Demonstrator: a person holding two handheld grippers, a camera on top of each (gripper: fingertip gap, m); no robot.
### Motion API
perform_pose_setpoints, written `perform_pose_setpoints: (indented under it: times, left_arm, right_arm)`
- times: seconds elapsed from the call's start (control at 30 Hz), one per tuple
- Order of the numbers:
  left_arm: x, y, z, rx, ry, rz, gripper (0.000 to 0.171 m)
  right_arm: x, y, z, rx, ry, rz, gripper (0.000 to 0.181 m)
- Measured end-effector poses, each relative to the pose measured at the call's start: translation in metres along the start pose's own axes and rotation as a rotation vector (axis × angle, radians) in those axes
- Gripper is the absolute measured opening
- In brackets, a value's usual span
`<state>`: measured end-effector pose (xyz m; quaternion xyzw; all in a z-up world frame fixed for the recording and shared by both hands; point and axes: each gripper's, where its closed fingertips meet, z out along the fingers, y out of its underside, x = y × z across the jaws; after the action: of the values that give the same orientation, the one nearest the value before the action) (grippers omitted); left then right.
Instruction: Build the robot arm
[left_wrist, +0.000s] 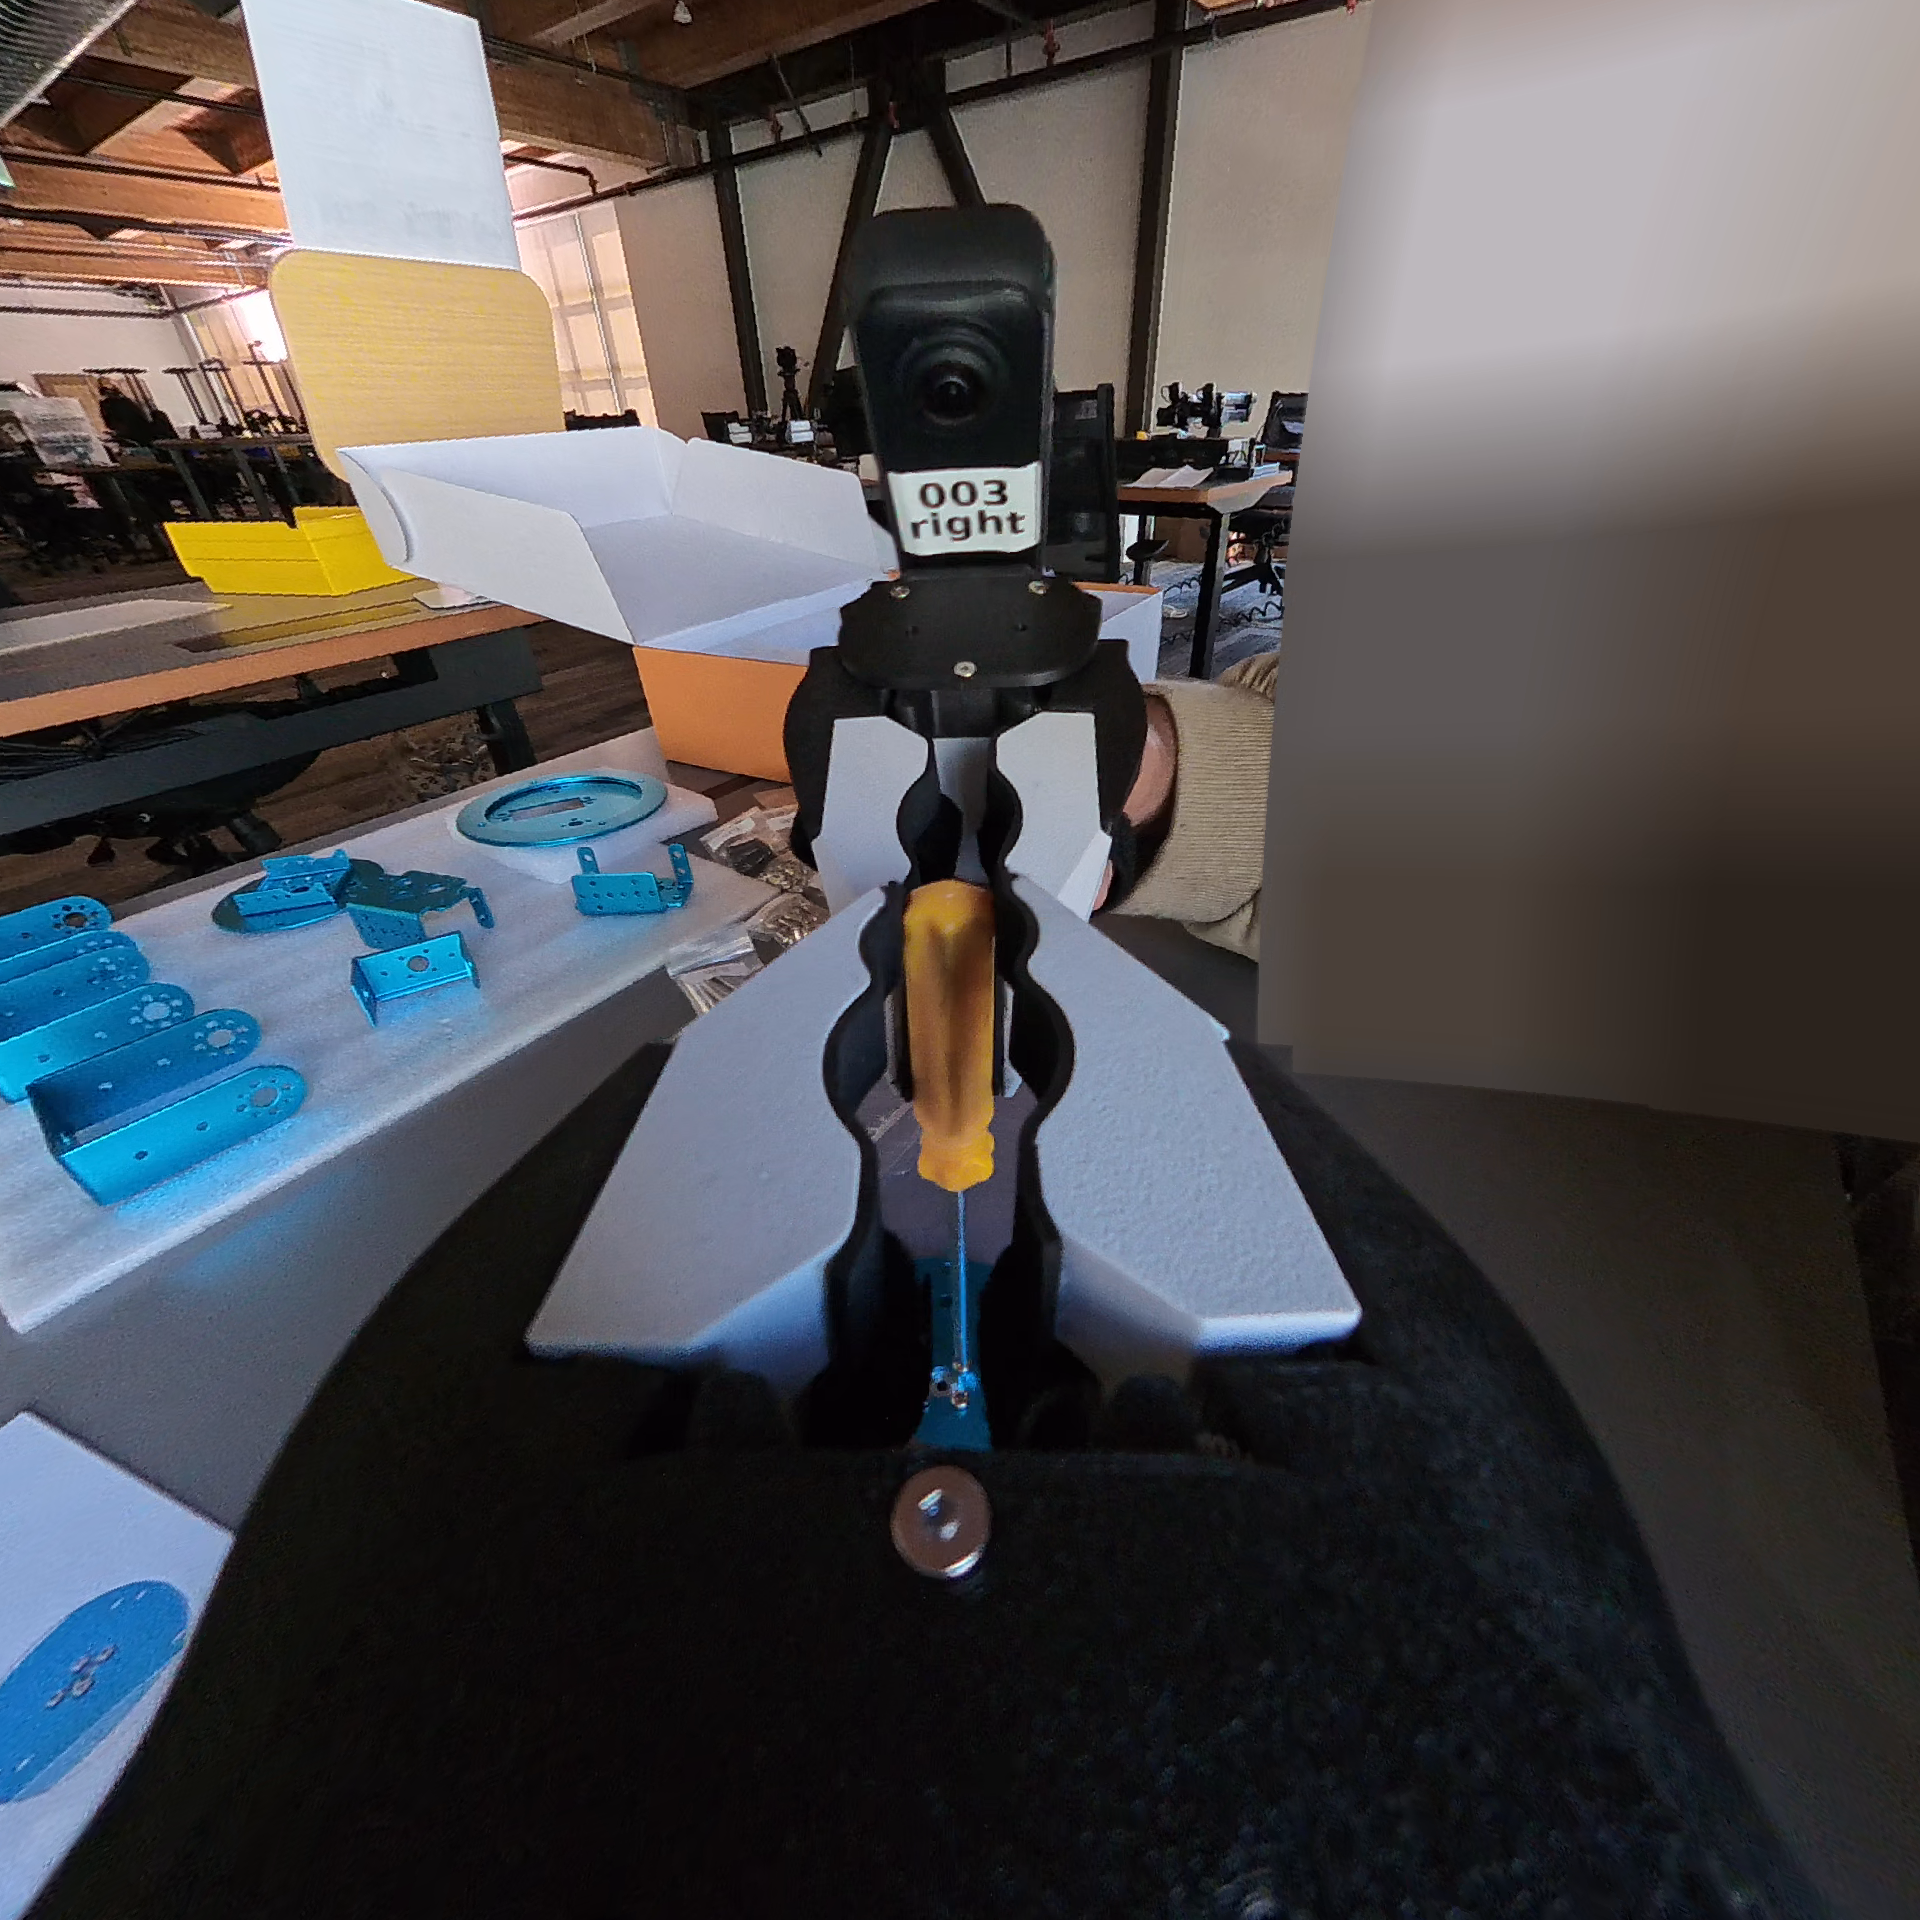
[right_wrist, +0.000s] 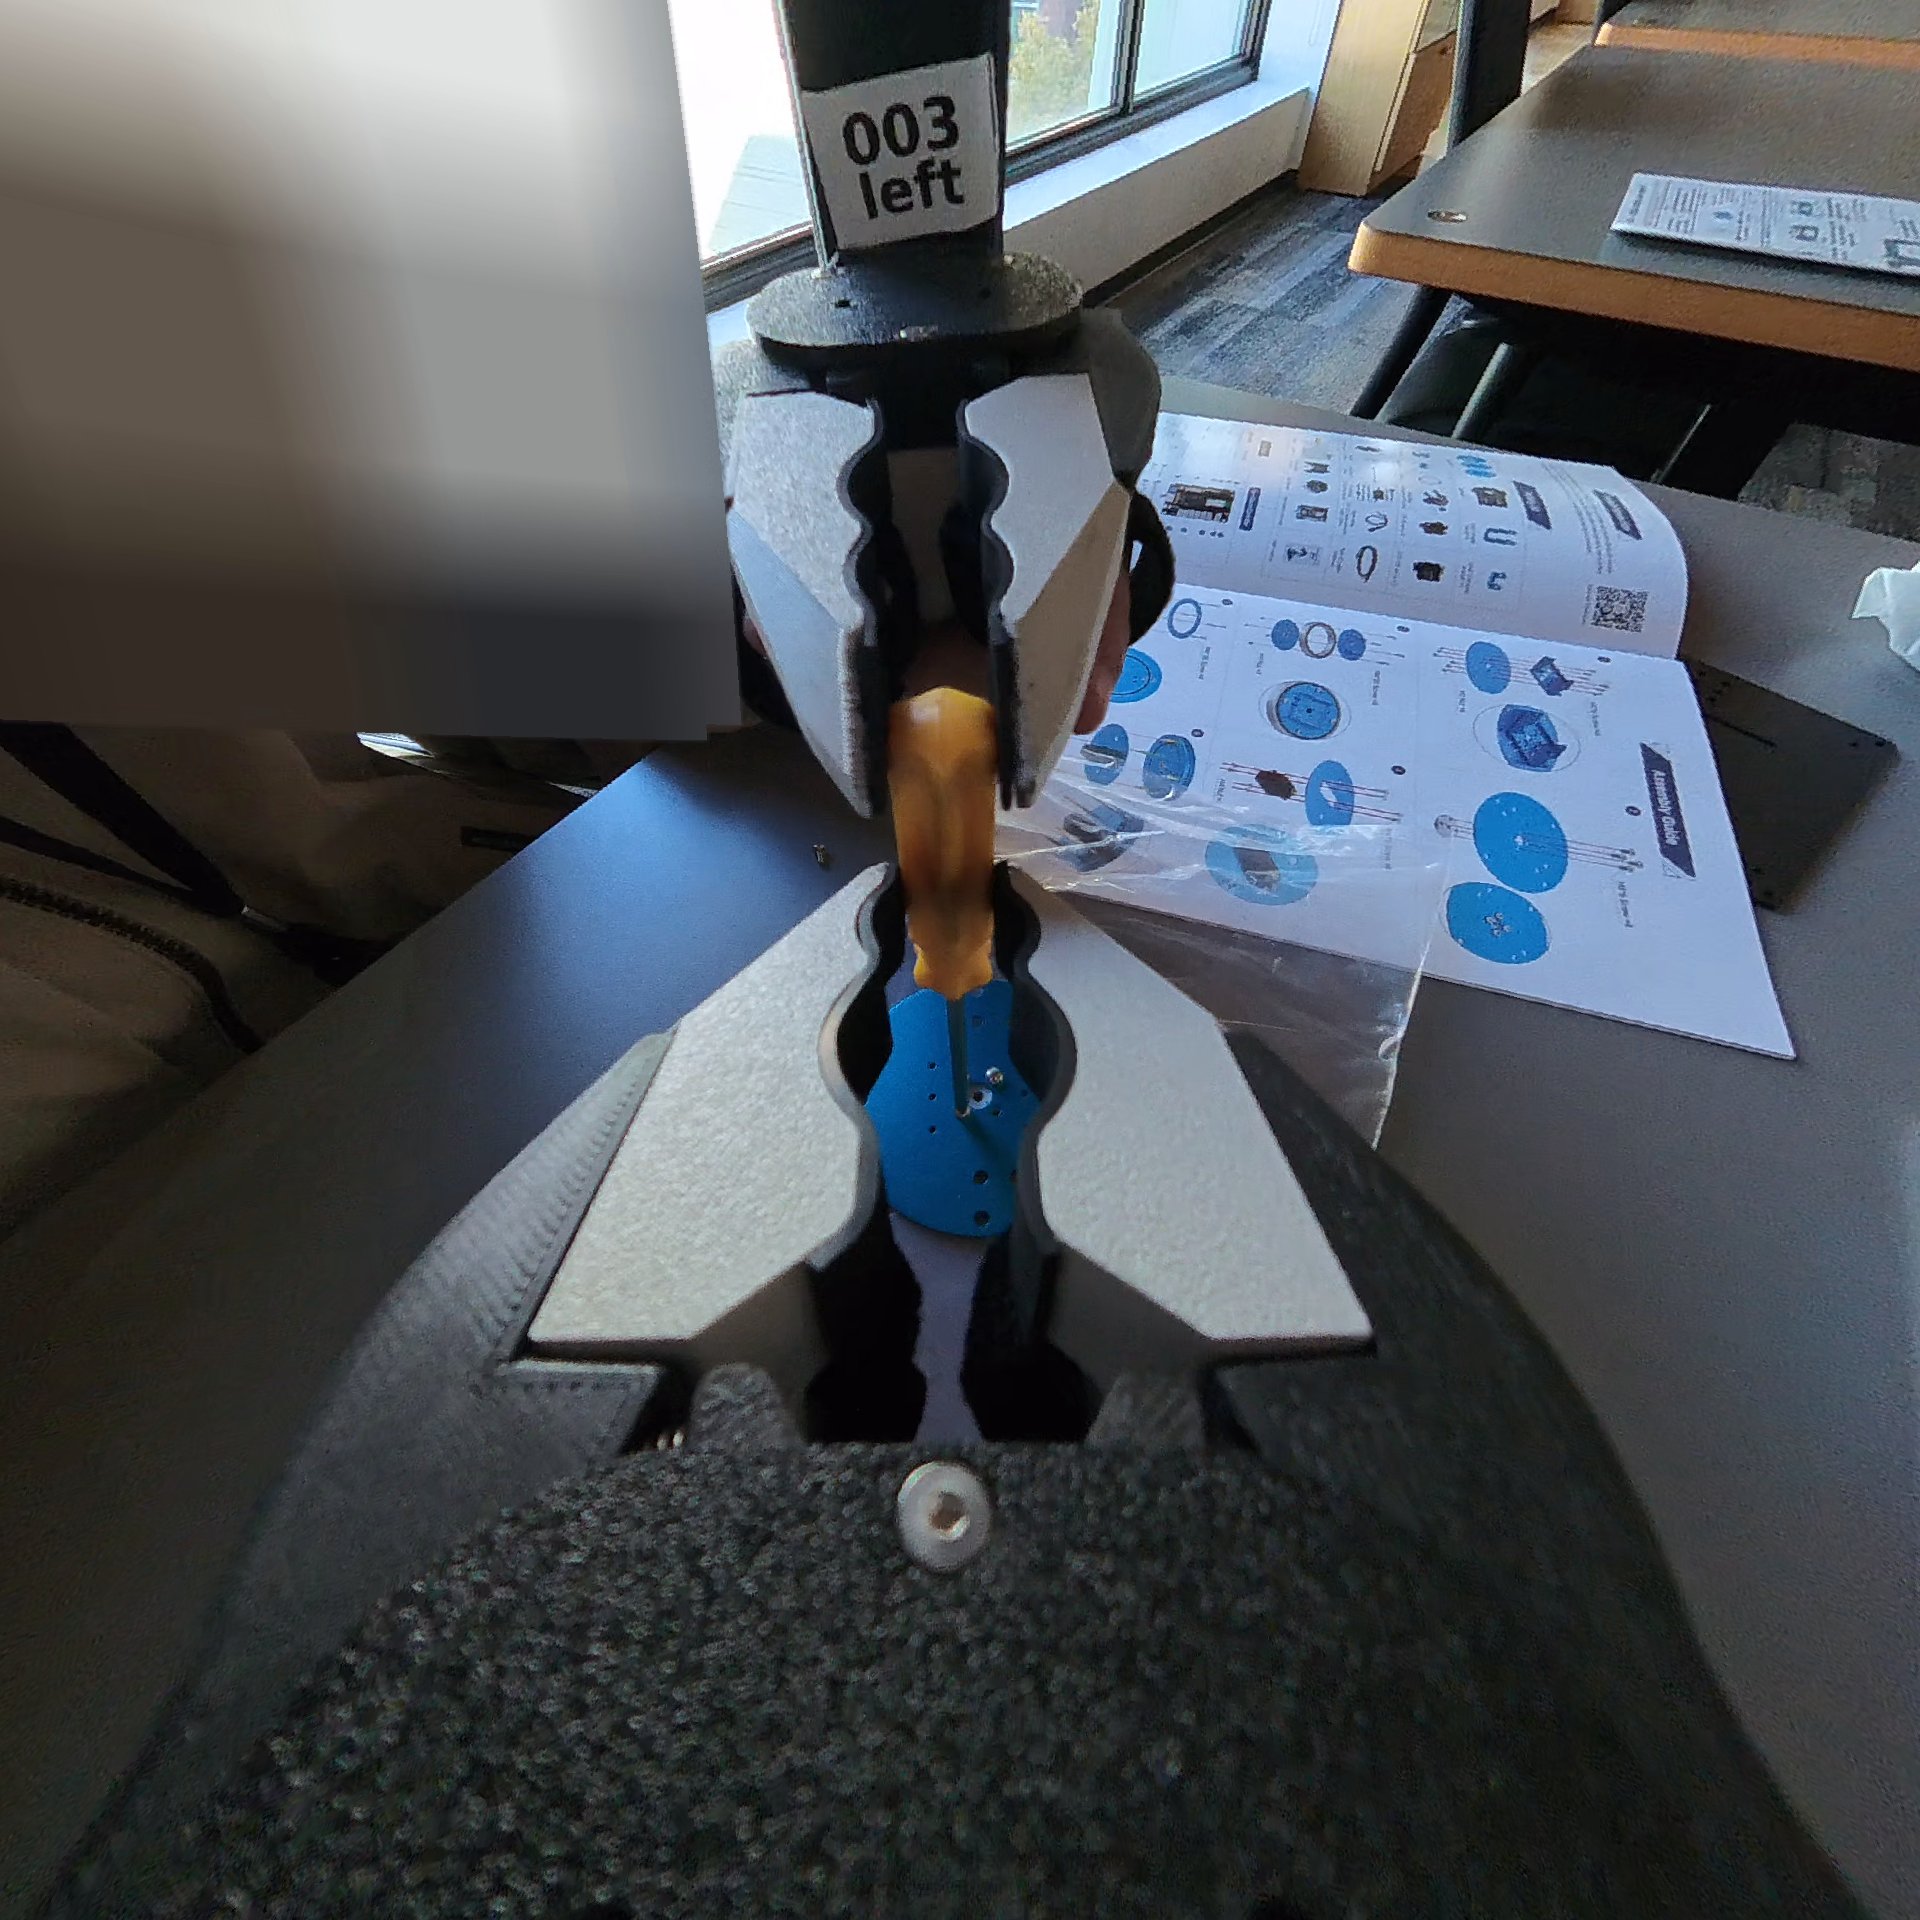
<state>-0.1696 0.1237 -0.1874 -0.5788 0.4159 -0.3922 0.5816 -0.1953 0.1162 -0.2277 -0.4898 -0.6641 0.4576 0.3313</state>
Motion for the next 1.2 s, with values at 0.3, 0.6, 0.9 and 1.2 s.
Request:
perform_pose_setpoints:
  times: [0.3, 0.6, 0.9, 1.2]
  left_arm:
    - [-0.008, 0.006, -0.01, -0.002, -0.051, 0.012, 0.019]
    - [-0.009, 0.005, -0.012, 0.002, -0.045, 0.015, 0.018]
    - [-0.011, 0.006, -0.014, 0.008, -0.058, 0.023, 0.018]
    - [-0.014, 0.008, -0.018, 0.009, -0.073, 0.024, 0.015]
  right_arm:
    - [0.006, 0.001, 0.0, -0.003, 0.044, 0.028, 0.016]
    - [0.002, -0.006, -0.011, -0.012, 0.018, 0.015, 0.029]
    - [-0.004, -0.019, -0.013, 0.043, -0.002, 0.041, 0.04]
    - [-0.003, -0.017, -0.018, 0.046, -0.012, 0.058, 0.029]
